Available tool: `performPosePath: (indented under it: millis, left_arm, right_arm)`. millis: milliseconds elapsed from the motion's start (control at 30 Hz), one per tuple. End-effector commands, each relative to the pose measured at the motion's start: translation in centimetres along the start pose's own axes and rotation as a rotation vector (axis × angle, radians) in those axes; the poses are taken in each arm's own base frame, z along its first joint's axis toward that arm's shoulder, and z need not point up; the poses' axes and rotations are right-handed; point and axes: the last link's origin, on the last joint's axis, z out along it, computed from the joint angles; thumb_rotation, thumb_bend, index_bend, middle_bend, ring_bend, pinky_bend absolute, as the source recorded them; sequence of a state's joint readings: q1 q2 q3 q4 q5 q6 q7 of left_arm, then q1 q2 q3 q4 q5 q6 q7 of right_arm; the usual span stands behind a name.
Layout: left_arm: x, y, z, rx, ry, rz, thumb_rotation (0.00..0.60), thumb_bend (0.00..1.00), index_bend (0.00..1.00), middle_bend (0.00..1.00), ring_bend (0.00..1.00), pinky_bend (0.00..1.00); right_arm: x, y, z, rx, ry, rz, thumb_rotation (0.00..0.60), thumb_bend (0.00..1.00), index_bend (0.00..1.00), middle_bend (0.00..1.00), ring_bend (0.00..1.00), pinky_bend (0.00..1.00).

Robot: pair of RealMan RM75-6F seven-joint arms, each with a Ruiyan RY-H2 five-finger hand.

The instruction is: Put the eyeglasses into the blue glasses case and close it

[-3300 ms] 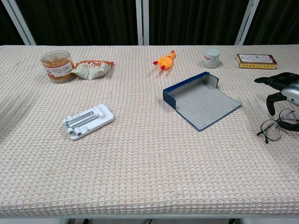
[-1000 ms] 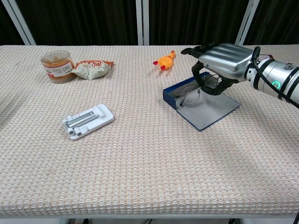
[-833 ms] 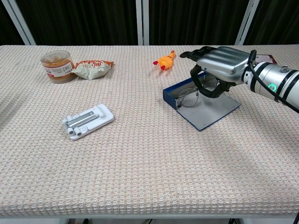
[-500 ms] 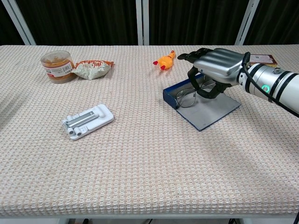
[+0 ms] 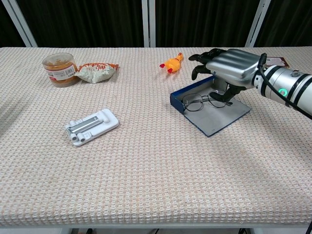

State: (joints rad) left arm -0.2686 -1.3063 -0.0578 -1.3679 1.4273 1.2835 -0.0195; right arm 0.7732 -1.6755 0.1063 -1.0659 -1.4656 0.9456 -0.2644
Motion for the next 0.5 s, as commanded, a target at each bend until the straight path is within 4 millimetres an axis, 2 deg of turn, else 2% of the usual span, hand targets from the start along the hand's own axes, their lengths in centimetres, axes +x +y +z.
performPosePath:
  millis: [33,67,133,233,300,367,500]
  left_arm:
    - [0.1,0.0,-0.1,0.0,0.001,0.002,0.577,0.12,0.0,0.0,0.0,0.14]
    - [0.1,0.0,-0.1,0.0,-0.001,0.003,0.578,0.12,0.0,0.0,0.0,0.14]
    - [0.0,0.1,-0.1,-0.002,-0.005,0.004,0.576,0.12,0.0,0.0,0.0,0.14]
    - [-0.2,0.2,0.0,-0.002,-0.012,0.001,0.575,0.12,0.0,0.0,0.0,0.14]
    - [-0.3,0.2,-0.1,-0.001,-0.016,0.001,0.577,0.12,0.0,0.0,0.0,0.14]
    - [-0.3,0.1,-0.1,-0.002,-0.015,0.002,0.579,0.12,0.0,0.0,0.0,0.14]
    - [-0.2,0.0,-0.1,-0.001,-0.011,0.003,0.579,0.12,0.0,0.0,0.0,0.14]
  right_arm:
    - [-0.4,0.5,-1.7,0.002,0.005,0.003,0.6,0.46,0.27,0.0,0.0,0.0]
    - [-0.5,0.6,-2.1,0.002,0.003,0.004,0.6,0.47,0.28,0.0,0.0,0.0]
    - [-0.8,0.7,-2.8,0.003,-0.006,0.018,0.6,0.56,0.3,0.0,0.0,0.0]
    - [-1.0,0.7,-3.2,0.009,-0.025,0.041,0.6,0.78,0.34,0.0,0.0,0.0]
    - [-1.1,0.6,-3.3,0.01,-0.029,0.046,0.6,0.85,0.37,0.0,0.0,0.0]
    - [-1.1,0.5,-3.2,0.01,-0.033,0.051,0.6,0.9,0.39,0.0,0.0,0.0]
    - [-1.3,0.0,-3.0,0.02,-0.043,0.069,0.6,0.93,0.41,0.0,0.0,0.0]
